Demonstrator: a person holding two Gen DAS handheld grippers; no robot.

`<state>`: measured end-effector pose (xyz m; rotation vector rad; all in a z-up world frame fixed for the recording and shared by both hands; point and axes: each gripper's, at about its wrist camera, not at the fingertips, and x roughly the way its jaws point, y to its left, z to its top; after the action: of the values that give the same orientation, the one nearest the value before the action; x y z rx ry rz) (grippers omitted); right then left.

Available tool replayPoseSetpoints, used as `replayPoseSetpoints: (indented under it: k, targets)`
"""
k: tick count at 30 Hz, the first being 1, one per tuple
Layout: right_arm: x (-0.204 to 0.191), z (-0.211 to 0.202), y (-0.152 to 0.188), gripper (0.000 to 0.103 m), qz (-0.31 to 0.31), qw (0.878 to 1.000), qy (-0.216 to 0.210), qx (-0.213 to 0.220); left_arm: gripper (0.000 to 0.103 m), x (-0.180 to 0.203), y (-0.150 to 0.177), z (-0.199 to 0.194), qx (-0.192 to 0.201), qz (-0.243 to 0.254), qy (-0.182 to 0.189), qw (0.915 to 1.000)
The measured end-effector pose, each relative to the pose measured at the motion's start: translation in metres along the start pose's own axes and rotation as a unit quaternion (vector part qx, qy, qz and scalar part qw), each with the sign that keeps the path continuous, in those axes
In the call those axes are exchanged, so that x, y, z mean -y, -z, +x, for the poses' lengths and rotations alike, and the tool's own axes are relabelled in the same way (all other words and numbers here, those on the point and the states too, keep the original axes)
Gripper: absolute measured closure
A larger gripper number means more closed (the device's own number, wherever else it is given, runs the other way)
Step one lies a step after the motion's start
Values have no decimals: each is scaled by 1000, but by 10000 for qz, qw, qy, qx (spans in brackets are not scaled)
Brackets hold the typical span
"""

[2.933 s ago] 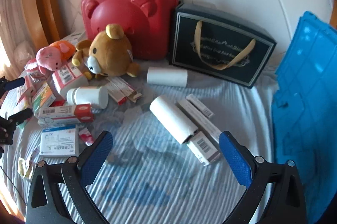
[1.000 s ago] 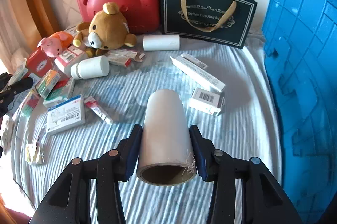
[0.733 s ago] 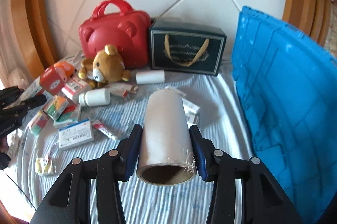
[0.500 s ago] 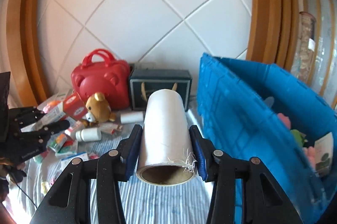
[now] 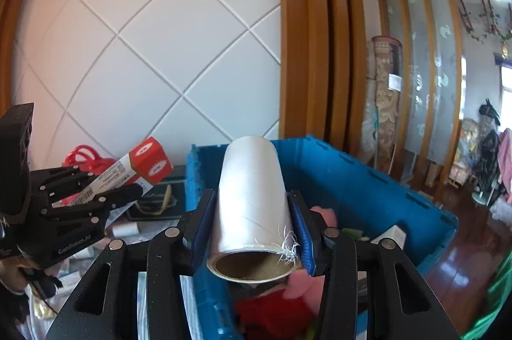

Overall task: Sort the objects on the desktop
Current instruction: 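Carry the paper roll and medicine box over the blue bin and release both, then move both empty tools back to the table pile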

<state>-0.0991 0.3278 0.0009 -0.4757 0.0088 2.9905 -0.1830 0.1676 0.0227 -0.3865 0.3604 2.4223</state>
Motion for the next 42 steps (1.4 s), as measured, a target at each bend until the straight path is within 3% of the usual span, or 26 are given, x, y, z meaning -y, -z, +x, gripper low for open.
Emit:
replayPoseSetpoints:
  k: [7, 14, 15, 16, 17, 18, 21, 23, 27, 31, 42]
  targets:
    - [73, 27, -10, 58, 313, 9994, 159, -35, 80, 43, -40, 54, -113, 3, -167, 9998]
    - [114, 47, -12, 57, 523, 9981, 301, -134, 78, 59, -61, 78, -188, -44, -844, 9962]
    - [118, 49, -13, 56, 556, 9976, 380, -152, 69, 60, -64, 81, -176, -78, -1017, 9946]
    - [122, 51, -15, 45, 594, 9972, 434, -148, 54, 59, -68, 84, -196, -116, -1156, 9930]
    - [125, 52, -17, 32, 625, 9968, 486, -136, 45, 58, -71, 85, -211, -156, -1246, 9919]
    - [127, 50, -20, 30, 642, 9965, 524, -82, 33, 55, -72, 83, -161, -189, -1316, 9910]
    - [128, 36, -24, 27, 689, 9961, 544, 116, 25, 56, -76, 69, 59, -215, -1492, 9886]
    - [127, 25, -24, 19, 714, 9956, 553, 237, 25, 55, -76, 60, 134, -230, -1570, 9872]
    - [122, 4, -19, 16, 757, 9951, 438, 452, 25, 54, -68, 44, 197, -298, -1692, 9849]
    - [111, -15, -13, 5, 713, 9947, 330, 656, 24, 53, -57, 31, 183, -409, -1824, 9822]
    - [69, -30, -6, 0, 593, 9944, -139, 869, 24, 20, -11, -16, 100, -807, -2318, 9694]
